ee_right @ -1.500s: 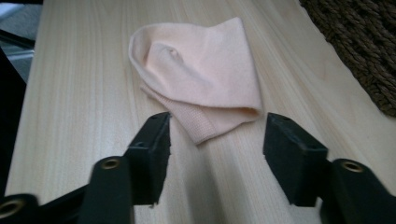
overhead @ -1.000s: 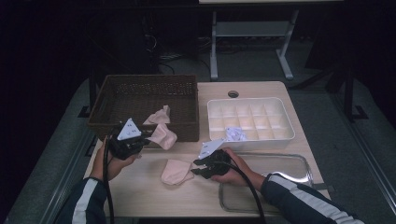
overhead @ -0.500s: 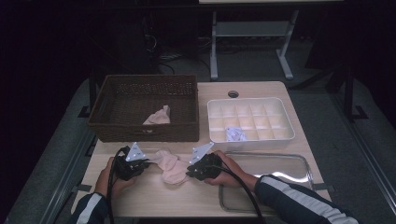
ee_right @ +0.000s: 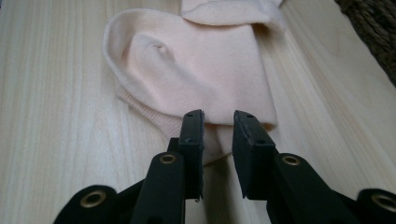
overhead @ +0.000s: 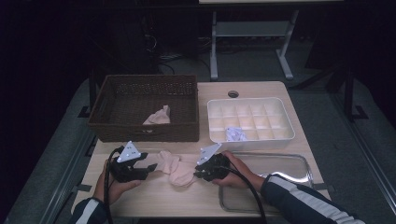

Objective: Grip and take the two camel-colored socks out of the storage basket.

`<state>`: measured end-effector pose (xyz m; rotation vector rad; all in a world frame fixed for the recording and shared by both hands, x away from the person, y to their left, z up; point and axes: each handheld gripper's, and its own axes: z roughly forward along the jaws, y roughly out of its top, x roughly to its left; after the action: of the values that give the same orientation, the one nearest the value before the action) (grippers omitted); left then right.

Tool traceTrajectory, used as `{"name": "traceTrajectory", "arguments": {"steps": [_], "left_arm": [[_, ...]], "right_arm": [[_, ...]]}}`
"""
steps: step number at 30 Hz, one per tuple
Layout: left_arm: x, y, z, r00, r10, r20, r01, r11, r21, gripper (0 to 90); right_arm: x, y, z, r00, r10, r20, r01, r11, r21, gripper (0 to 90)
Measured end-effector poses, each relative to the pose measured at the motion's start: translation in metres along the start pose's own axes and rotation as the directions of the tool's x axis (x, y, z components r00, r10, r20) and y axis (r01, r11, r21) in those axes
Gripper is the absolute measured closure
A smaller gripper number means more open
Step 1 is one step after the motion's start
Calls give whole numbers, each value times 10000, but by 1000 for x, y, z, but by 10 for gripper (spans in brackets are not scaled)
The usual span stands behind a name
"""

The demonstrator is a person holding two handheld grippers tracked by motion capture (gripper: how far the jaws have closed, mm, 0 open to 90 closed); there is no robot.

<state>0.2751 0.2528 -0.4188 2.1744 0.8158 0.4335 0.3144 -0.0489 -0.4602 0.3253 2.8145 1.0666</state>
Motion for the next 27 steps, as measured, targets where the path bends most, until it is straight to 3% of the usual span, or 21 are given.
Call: {"name": "traceTrajectory", "arguments": {"steps": [2,5,7,10,14,19,27], "left_arm": [[-3,0,2,9999,97,138,-98,9999,60,529],[-10,-3,23,9979,578,285,-595,9961,655,620],[-9,-6,32,9977,517,432,-549,9955,766,670],[-9,-7,39,9980,484,417,-517,9952,825,705],[-7,-9,51,9977,450,508,-501,9931,1057,721],[1,-7,61,9978,191,636,-244,9963,829,736],[7,2,75,9977,233,630,-279,9969,733,726]], "right_arm": [[0,-1,-3,9999,-96,74,95,10000,17,740],[3,-1,-8,9999,-108,125,107,9999,62,767],[3,-2,-10,9994,-310,125,310,9995,6,780],[5,-3,-13,9998,-187,40,187,9998,-51,799],[5,-2,-11,9996,-259,-106,258,9995,-173,819],[6,-2,-2,9995,-177,-262,178,9998,43,819],[4,-7,-6,9996,-49,-285,54,9998,186,805]]}}
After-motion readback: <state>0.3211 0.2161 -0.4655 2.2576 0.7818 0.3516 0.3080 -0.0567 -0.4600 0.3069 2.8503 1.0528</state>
